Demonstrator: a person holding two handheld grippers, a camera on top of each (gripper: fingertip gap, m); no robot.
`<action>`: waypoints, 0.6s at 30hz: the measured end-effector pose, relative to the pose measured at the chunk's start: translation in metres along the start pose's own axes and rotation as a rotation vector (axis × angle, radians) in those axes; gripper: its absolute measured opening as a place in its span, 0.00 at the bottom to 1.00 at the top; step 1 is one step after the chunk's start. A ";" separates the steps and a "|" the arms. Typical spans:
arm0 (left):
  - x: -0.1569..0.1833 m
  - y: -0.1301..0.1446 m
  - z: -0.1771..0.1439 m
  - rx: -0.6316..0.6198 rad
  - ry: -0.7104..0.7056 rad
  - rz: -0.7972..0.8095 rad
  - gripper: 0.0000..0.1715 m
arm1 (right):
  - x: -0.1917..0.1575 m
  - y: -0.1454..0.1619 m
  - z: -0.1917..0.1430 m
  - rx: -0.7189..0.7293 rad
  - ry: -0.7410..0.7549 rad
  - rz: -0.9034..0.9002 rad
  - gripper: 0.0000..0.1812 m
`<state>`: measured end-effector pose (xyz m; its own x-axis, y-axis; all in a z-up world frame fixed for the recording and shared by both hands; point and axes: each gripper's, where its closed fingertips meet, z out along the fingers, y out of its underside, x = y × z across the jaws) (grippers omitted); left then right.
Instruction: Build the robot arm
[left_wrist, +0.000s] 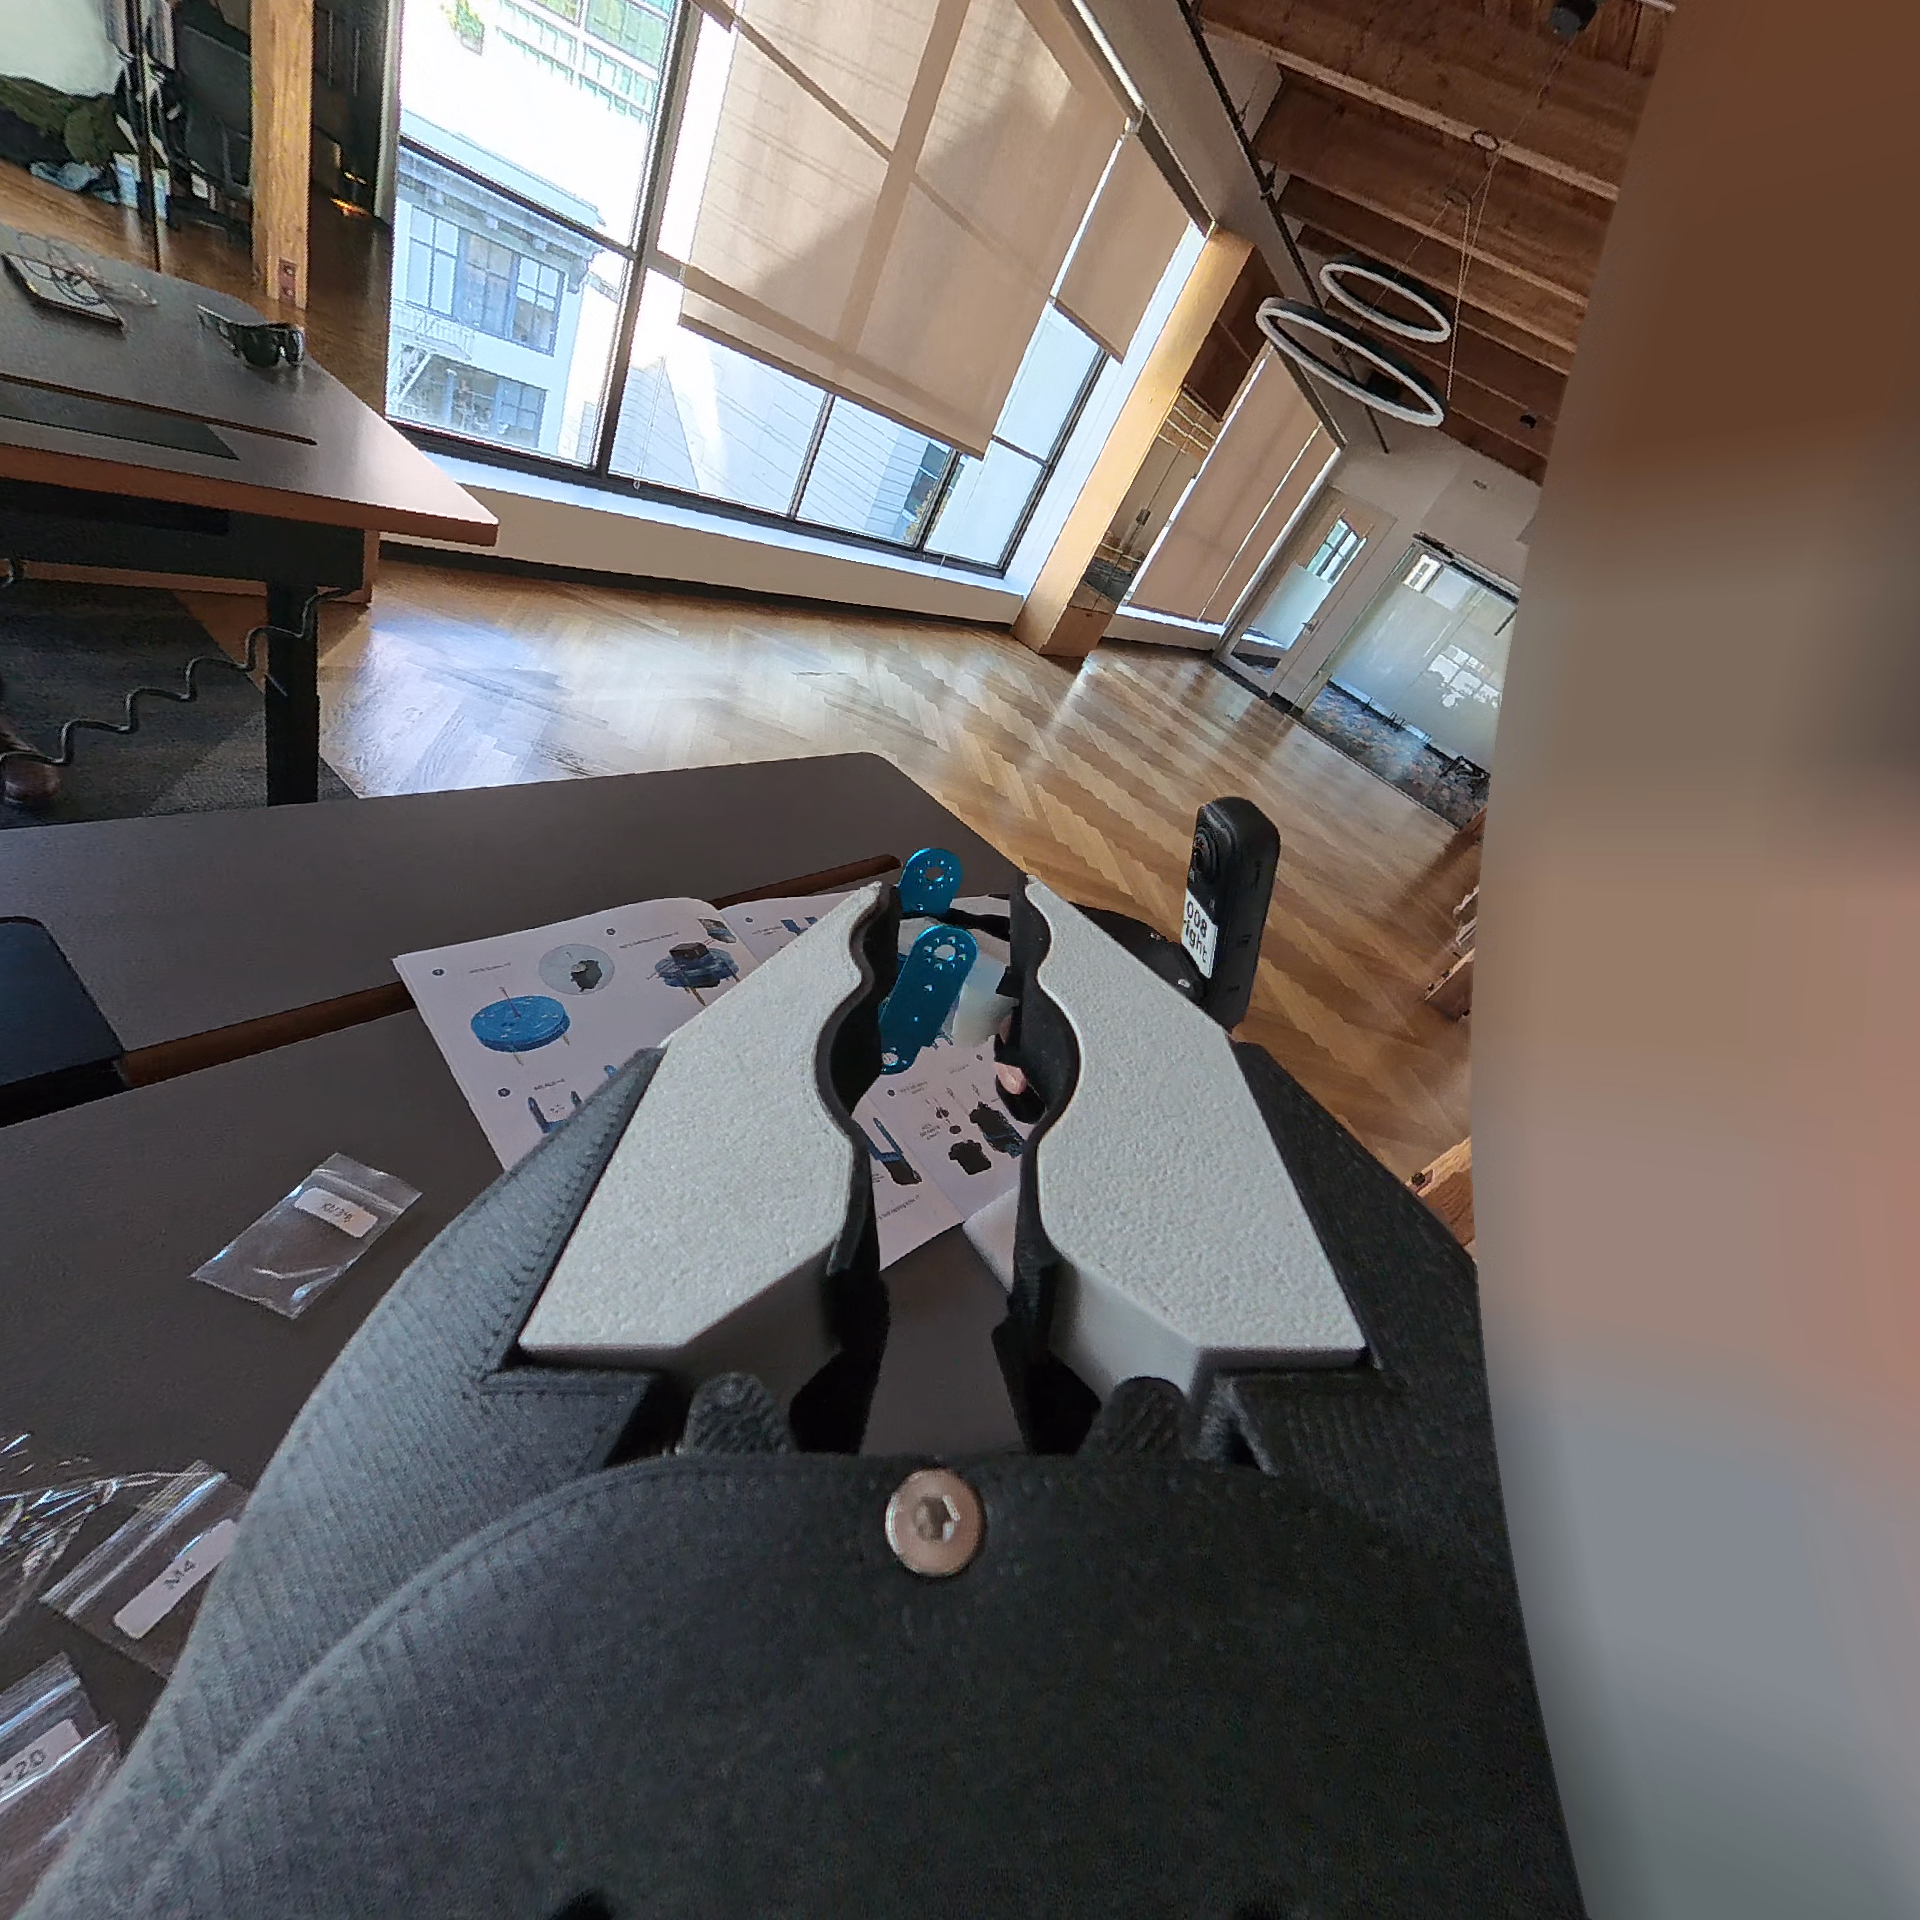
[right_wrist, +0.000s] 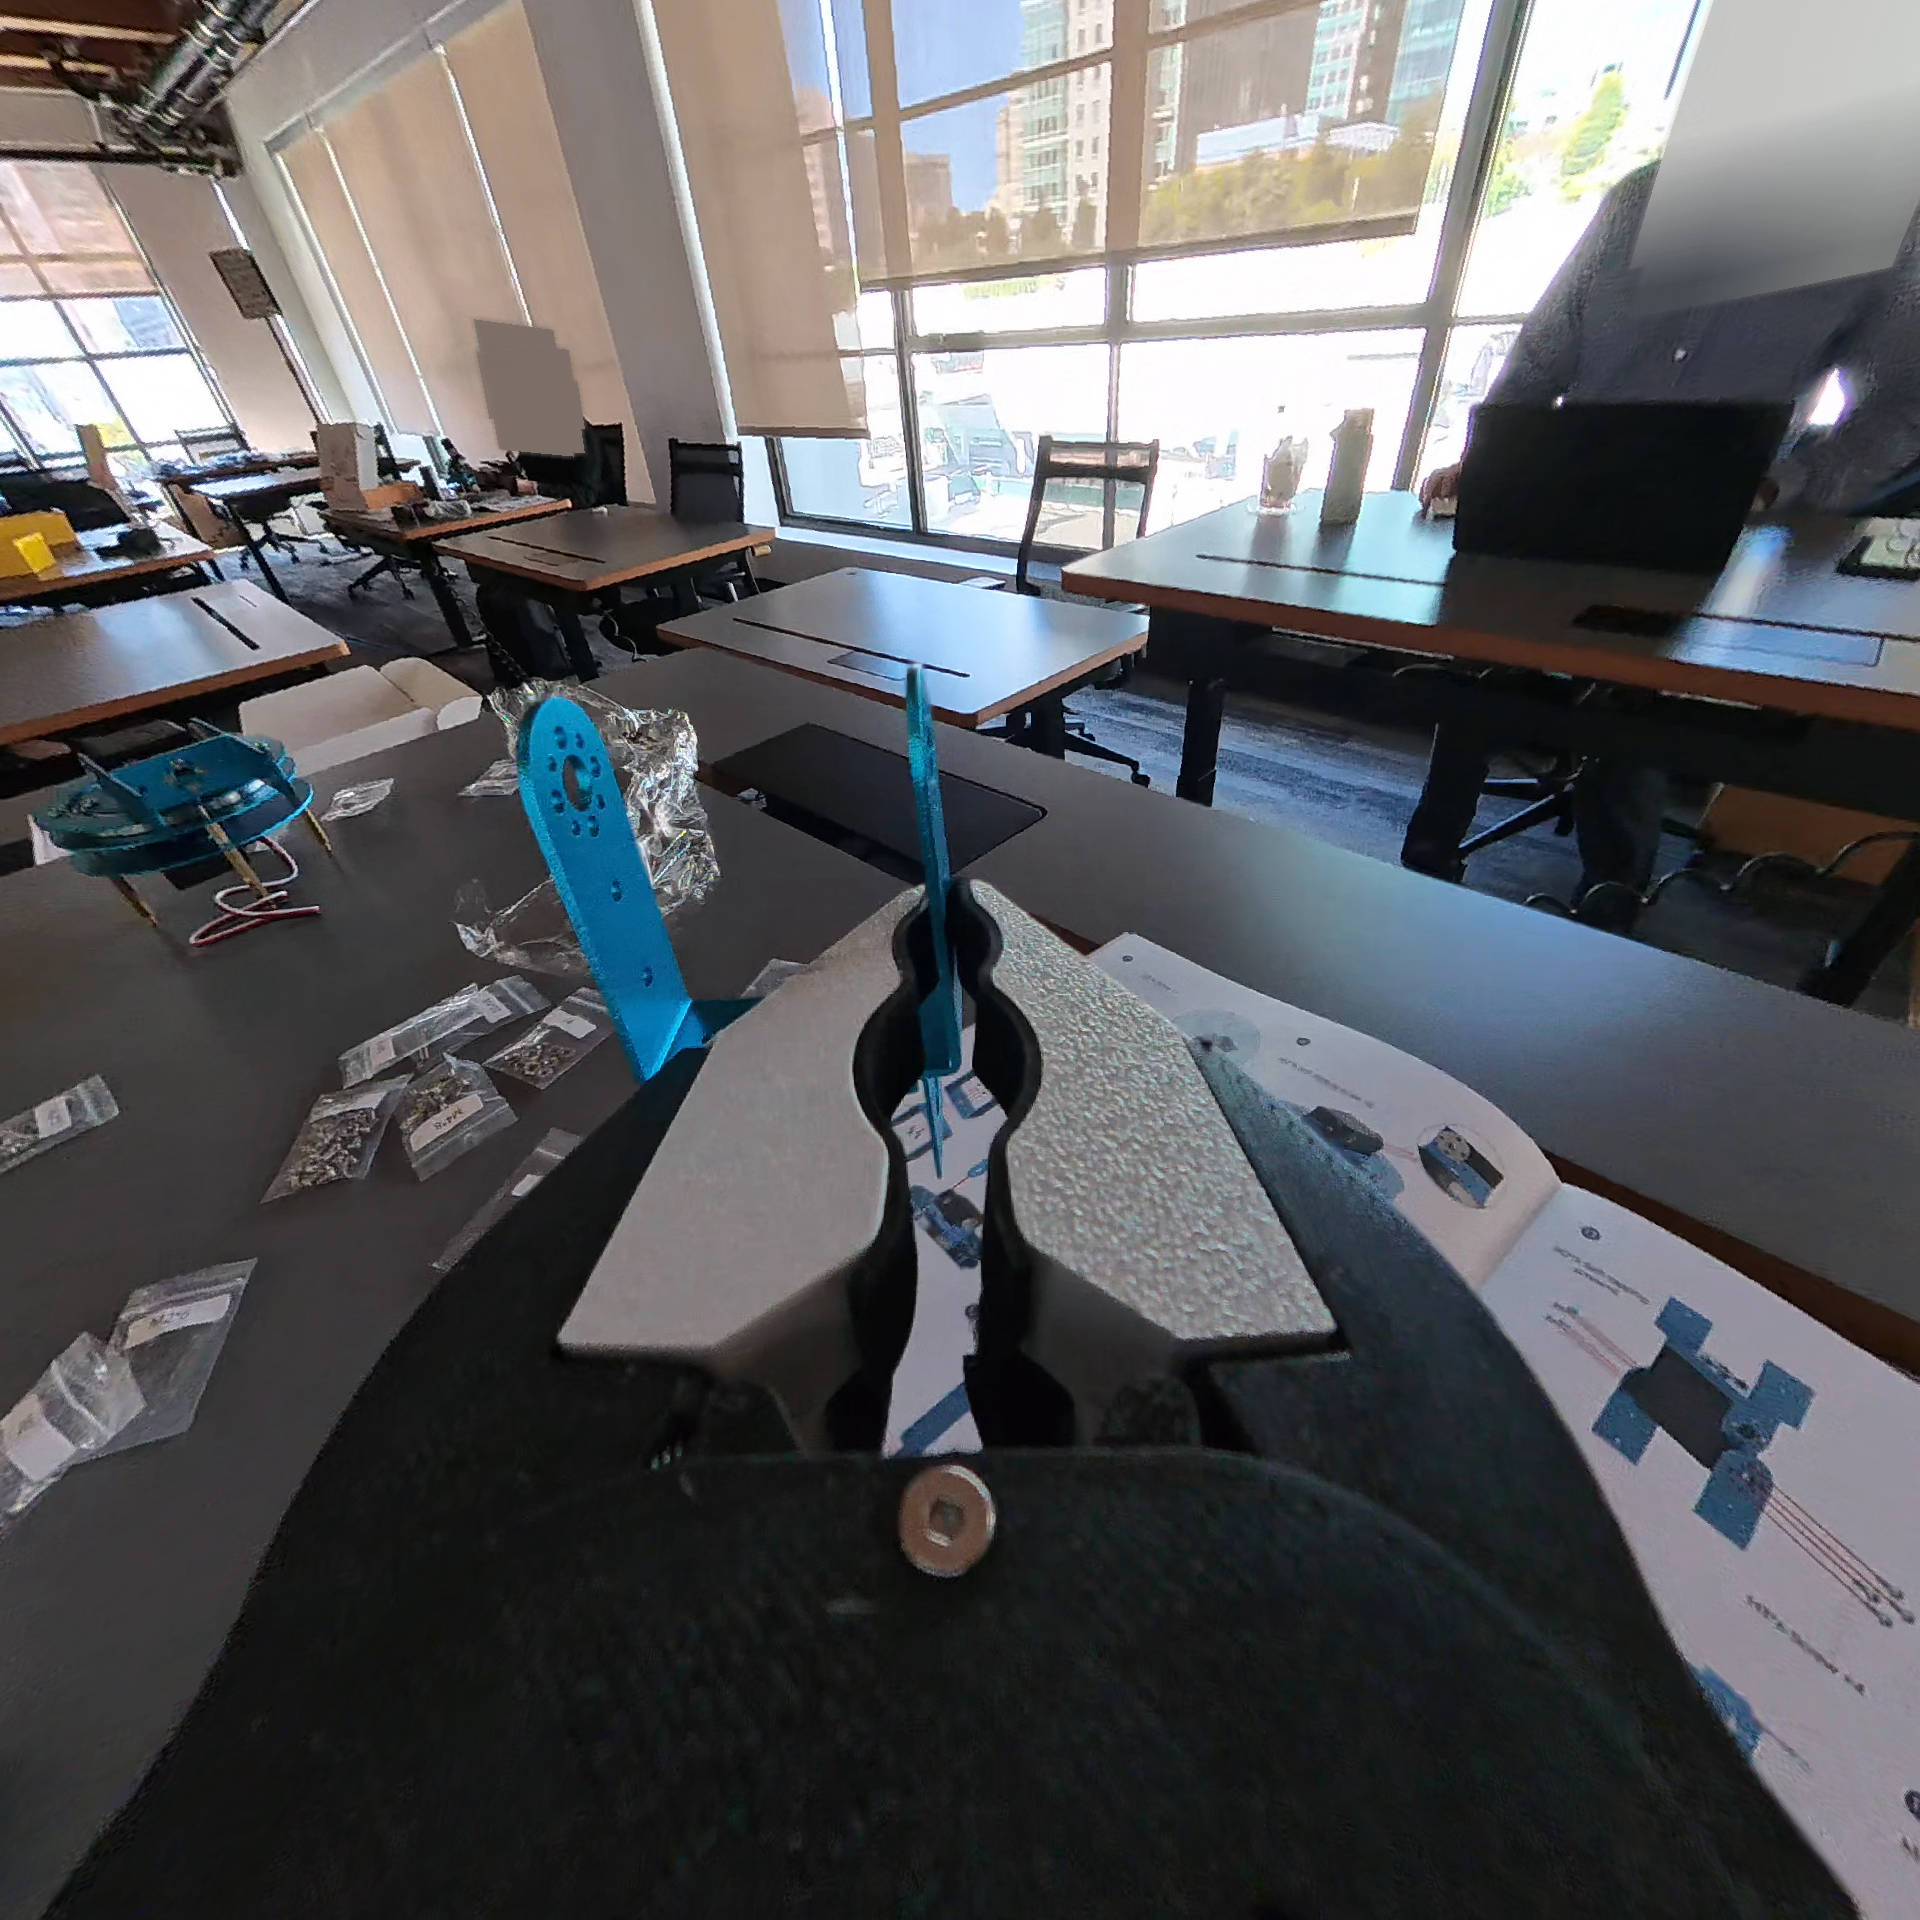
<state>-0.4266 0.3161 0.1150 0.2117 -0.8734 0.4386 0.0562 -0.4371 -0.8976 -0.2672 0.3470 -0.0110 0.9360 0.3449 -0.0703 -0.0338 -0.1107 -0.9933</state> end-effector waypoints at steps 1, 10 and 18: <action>0.000 0.000 0.000 0.001 0.000 0.001 0.11 | -0.002 -0.002 -0.001 -0.010 0.006 0.014 0.00; 0.006 0.000 -0.001 -0.003 -0.003 0.021 0.12 | -0.023 -0.022 -0.009 0.001 -0.020 -0.016 0.00; 0.007 -0.002 -0.006 0.006 -0.012 0.026 0.12 | -0.020 -0.024 -0.010 0.001 -0.025 0.007 0.00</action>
<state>-0.4311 0.3098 0.1204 0.2251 -0.8818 0.4144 0.0564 -0.4128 -0.9091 -0.2818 0.3331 0.0148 0.9267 0.3675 -0.0791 -0.0404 -0.1119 -0.9929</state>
